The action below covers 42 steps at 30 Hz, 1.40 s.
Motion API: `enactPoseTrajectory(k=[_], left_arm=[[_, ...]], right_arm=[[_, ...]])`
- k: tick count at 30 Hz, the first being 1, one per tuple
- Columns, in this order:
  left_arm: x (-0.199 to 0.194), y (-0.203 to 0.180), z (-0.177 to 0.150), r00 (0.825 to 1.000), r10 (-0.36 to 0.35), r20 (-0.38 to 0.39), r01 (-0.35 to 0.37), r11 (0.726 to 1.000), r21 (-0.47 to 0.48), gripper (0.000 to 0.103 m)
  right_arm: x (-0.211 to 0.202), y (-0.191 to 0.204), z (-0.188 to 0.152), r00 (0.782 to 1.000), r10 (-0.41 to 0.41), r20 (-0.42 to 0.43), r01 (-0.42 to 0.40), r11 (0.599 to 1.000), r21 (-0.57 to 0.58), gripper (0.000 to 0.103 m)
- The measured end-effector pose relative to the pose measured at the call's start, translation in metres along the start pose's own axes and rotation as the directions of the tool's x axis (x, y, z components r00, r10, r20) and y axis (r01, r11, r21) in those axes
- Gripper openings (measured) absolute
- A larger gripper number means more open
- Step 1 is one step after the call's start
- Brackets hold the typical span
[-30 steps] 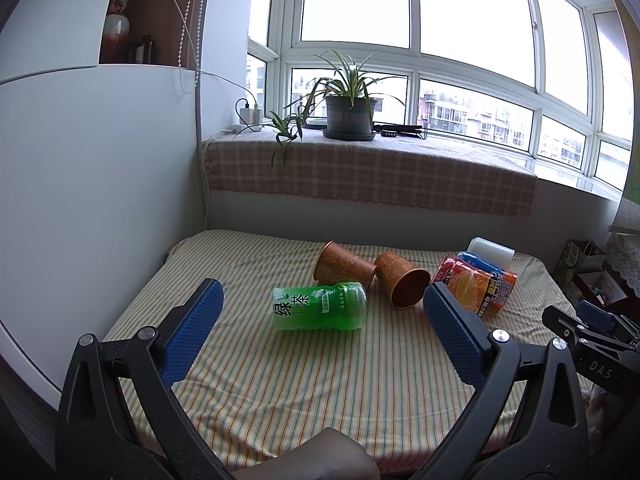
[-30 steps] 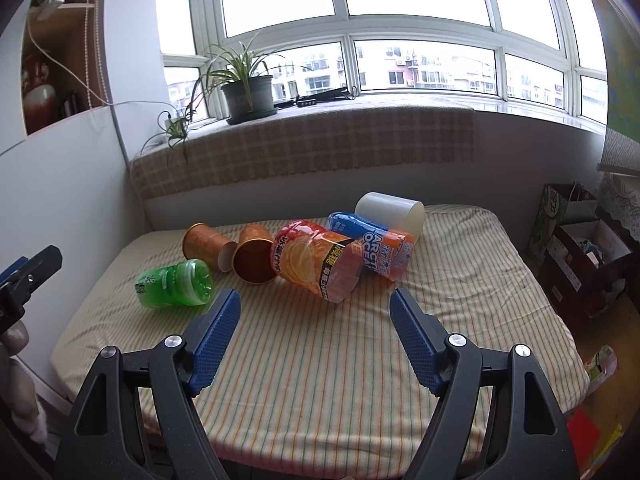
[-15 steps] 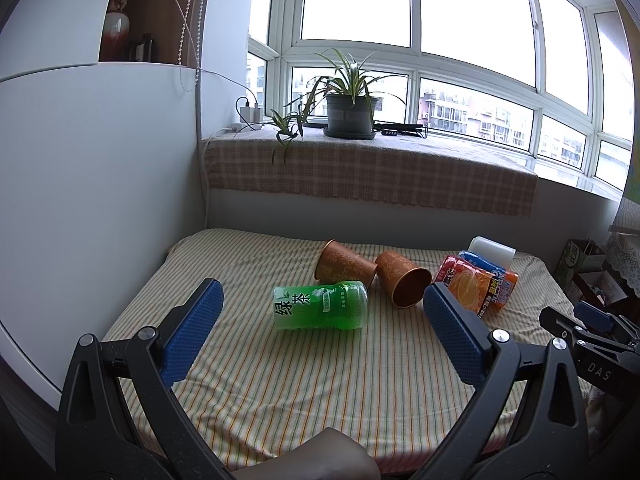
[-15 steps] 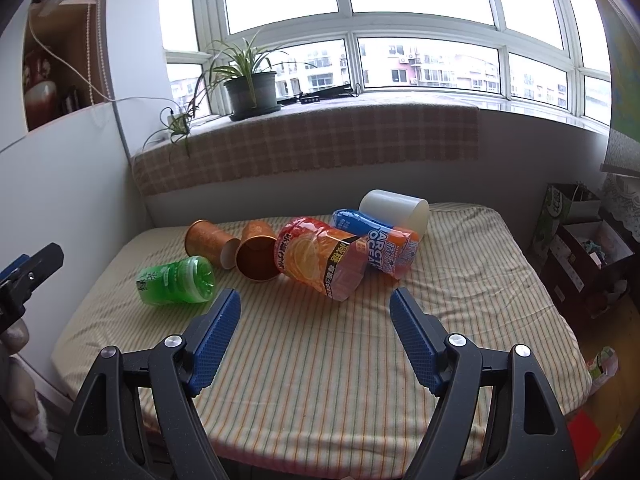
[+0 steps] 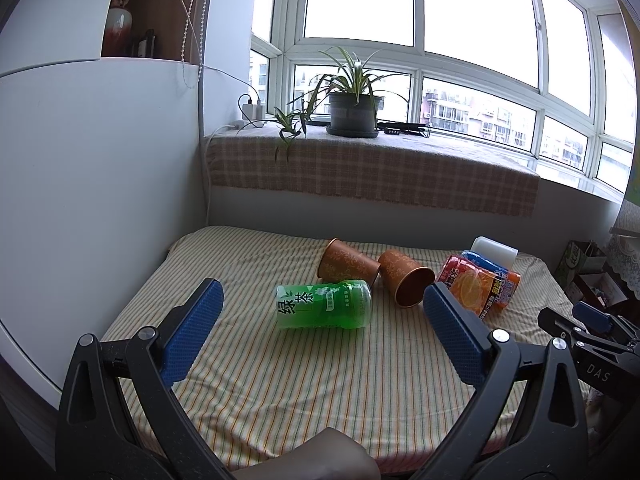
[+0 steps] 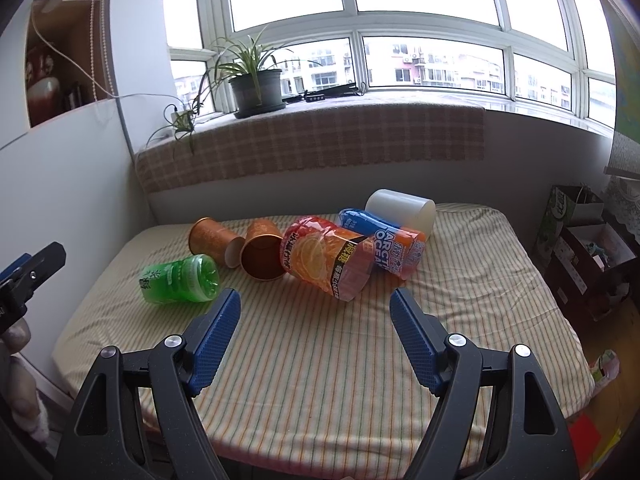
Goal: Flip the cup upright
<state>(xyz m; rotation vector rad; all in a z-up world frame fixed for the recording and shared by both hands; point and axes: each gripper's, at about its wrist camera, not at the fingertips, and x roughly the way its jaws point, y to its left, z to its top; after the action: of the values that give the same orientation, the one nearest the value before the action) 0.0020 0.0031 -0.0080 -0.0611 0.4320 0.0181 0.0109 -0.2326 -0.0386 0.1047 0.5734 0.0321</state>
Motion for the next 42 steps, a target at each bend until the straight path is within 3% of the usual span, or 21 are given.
enactPoseTrajectory(k=[15, 25, 33, 42], left_arm=[[0.011, 0.016, -0.014, 1.0, 0.025, -0.012, -0.025, 1.0, -0.008, 0.102], [0.013, 0.035, -0.018, 0.996, 0.068, -0.051, -0.07, 0.997, -0.027, 0.102], [0.013, 0.066, -0.028, 0.988, 0.113, -0.102, -0.12, 0.991, -0.058, 0.102], [0.007, 0.095, -0.043, 0.977, 0.161, -0.142, -0.177, 0.979, -0.104, 0.102]], right_arm=[[0.011, 0.01, 0.002, 1.0, 0.026, -0.016, -0.027, 0.999, -0.027, 0.077], [0.04, 0.038, 0.015, 0.992, 0.122, -0.042, -0.126, 0.986, -0.111, 0.077], [0.095, 0.072, 0.048, 0.966, 0.212, -0.151, -0.241, 0.946, -0.217, 0.077], [0.169, 0.113, 0.077, 0.905, 0.271, -0.328, -0.373, 0.876, -0.306, 0.077]])
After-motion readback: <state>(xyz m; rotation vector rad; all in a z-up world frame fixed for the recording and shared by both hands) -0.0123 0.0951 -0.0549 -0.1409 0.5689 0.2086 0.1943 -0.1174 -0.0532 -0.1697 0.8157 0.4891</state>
